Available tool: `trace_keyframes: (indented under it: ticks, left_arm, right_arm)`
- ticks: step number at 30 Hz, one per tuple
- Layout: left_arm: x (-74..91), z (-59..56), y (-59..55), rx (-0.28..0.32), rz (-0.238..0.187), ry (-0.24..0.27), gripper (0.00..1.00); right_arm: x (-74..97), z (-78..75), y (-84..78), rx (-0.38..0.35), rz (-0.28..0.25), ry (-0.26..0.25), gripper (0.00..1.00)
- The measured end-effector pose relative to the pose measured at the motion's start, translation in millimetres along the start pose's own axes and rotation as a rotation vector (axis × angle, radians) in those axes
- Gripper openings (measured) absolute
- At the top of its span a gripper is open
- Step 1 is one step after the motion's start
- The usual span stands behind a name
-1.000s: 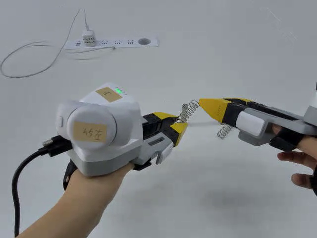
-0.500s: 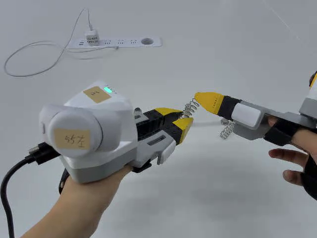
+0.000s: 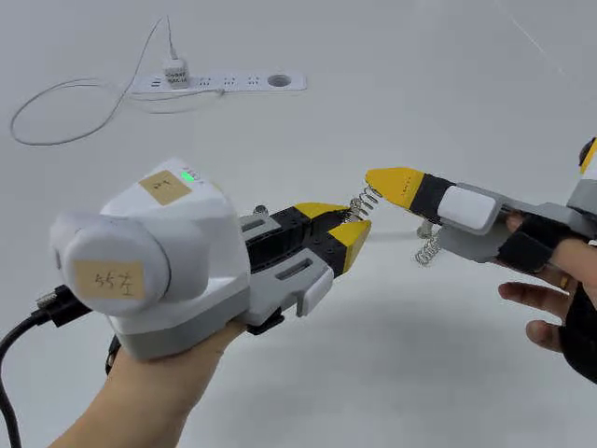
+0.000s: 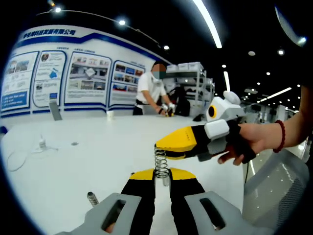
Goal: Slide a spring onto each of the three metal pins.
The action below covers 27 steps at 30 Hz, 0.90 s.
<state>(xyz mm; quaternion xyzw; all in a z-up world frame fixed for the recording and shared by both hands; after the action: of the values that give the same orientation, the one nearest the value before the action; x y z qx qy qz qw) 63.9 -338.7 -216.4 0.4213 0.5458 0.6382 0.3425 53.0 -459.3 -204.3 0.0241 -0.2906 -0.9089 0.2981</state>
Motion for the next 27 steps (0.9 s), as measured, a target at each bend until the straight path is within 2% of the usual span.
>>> trace_keyframes:
  ticks: [4,14,17,21,27]
  left_arm:
    - [0.7,0.0,0.5,0.000,-0.001,-0.002,0.10]
    - [1.1,0.2,-1.4,-0.013,0.019,0.006,0.10]
    - [0.9,0.5,-2.4,-0.020,0.031,0.013,0.10]
    - [0.3,0.8,-4.7,-0.027,0.048,0.018,0.11]
    - [1.0,1.6,-8.5,-0.032,0.073,0.024,0.11]
  right_arm:
    - [-0.3,0.3,-0.2,-0.003,0.002,-0.001,0.13]
    - [-2.3,2.9,-2.1,0.002,0.015,0.021,0.12]
    - [-3.5,2.8,-2.6,0.025,0.021,0.019,0.12]
    - [-5.9,4.0,-4.3,0.106,0.030,0.018,0.12]
    - [-8.0,4.5,-5.6,0.170,0.035,0.012,0.11]
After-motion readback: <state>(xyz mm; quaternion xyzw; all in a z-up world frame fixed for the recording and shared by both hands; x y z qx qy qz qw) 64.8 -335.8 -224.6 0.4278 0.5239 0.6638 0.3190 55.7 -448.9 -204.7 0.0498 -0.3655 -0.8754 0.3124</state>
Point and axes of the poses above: the centre of the closed fingertips' face, and the gripper's own axes: x roughly backward along the fingers, z roughly to its left, y roughly out of its top, the point moved 7 cm from there along x, roughly backward along the fingers, and after that the axes turned 10 degrees about -x, right-handed, at the moved point
